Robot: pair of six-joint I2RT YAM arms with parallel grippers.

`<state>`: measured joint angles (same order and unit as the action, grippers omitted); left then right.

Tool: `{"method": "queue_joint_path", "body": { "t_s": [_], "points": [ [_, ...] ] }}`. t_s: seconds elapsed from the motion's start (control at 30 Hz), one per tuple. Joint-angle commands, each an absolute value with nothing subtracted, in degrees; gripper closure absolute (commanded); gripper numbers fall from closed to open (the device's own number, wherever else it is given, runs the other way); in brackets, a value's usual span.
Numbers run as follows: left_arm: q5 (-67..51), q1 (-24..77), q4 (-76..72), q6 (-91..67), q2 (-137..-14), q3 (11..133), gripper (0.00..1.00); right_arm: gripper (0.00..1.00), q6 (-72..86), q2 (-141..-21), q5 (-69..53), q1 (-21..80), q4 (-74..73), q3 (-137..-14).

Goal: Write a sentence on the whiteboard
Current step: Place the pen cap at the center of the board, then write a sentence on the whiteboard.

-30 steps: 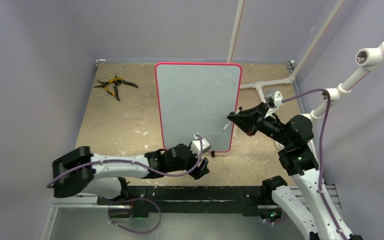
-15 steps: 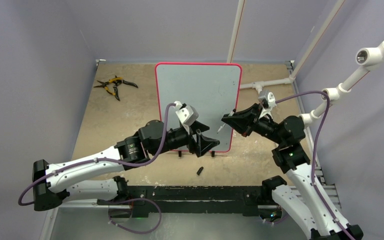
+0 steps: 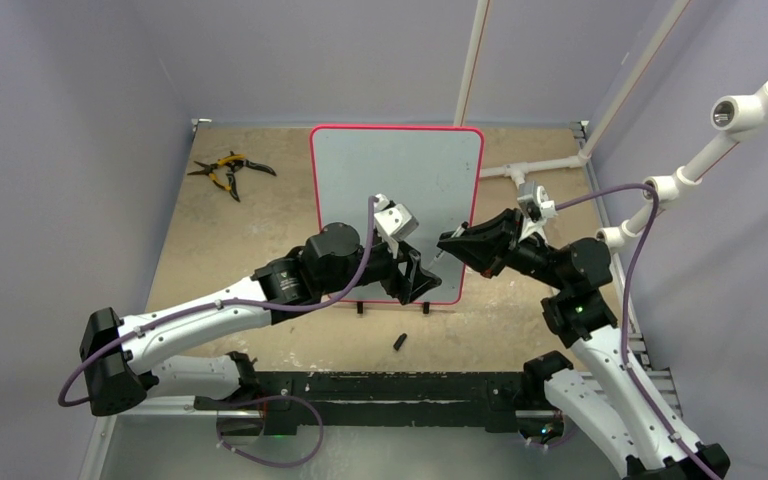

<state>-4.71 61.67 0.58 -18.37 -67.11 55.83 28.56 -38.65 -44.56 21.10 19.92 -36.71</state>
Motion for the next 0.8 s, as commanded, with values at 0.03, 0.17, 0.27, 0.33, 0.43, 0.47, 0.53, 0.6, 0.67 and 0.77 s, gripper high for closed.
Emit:
{"method": "queue_joint_path", "body": {
  "t_s": [0.03, 0.17, 0.27, 0.33, 0.43, 0.47, 0.53, 0.6, 0.67, 0.77],
  "points": [
    [-9.0, 59.74, -0.88, -17.67, -65.82, 58.13, 0.33, 1.0, 31.72, -39.81, -48.05, 21.96, 25.18, -36.47],
    [-12.79, 59.43, -3.96, -18.33, -66.53, 58.07, 0.33, 1.0, 30.34, -40.9, -47.94, 22.26, 23.13, -37.0],
    [-13.93, 59.26, -5.18, -18.1, -67.01, 58.37, 0.34, 1.0, 30.64, -41.12, -48.4, 22.48, 23.11, -36.77],
    [-14.36, 59.07, -5.59, -17.68, -67.14, 58.45, 0.38, 1.0, 30.88, -41.21, -48.78, 22.59, 23.12, -36.56],
    [-15.63, 58.89, -6.58, -17.06, -67.23, 58.13, 0.55, 1.0, 31.36, -41.54, -49.36, 22.67, 23.28, -36.26],
    [-16.06, 58.82, -6.88, -16.99, -67.42, 58.03, 0.57, 1.0, 31.52, -41.64, -49.58, 22.68, 23.37, -36.16],
    [-16.07, 58.76, -7.06, -17.02, -67.99, 57.93, 0.58, 1.0, 31.78, -41.81, -50.1, 22.74, 23.57, -36.08],
    [-15.83, 58.58, -7.27, -17.05, -68.79, 57.92, 0.57, 1.0, 32.48, -41.89, -50.77, 22.76, 24.62, -35.72],
    [-15.82, 58.54, -7.93, -17.14, -69.35, 57.77, 0.57, 1.0, 33.74, -42.2, -51.7, 22.76, 26.4, -35.03],
    [-16.23, 58.45, -9.1, -16.96, -69.76, 57.21, 0.62, 1.0, 34.36, -42.56, -52.38, 22.85, 26.61, -34.43]
  ]
}}
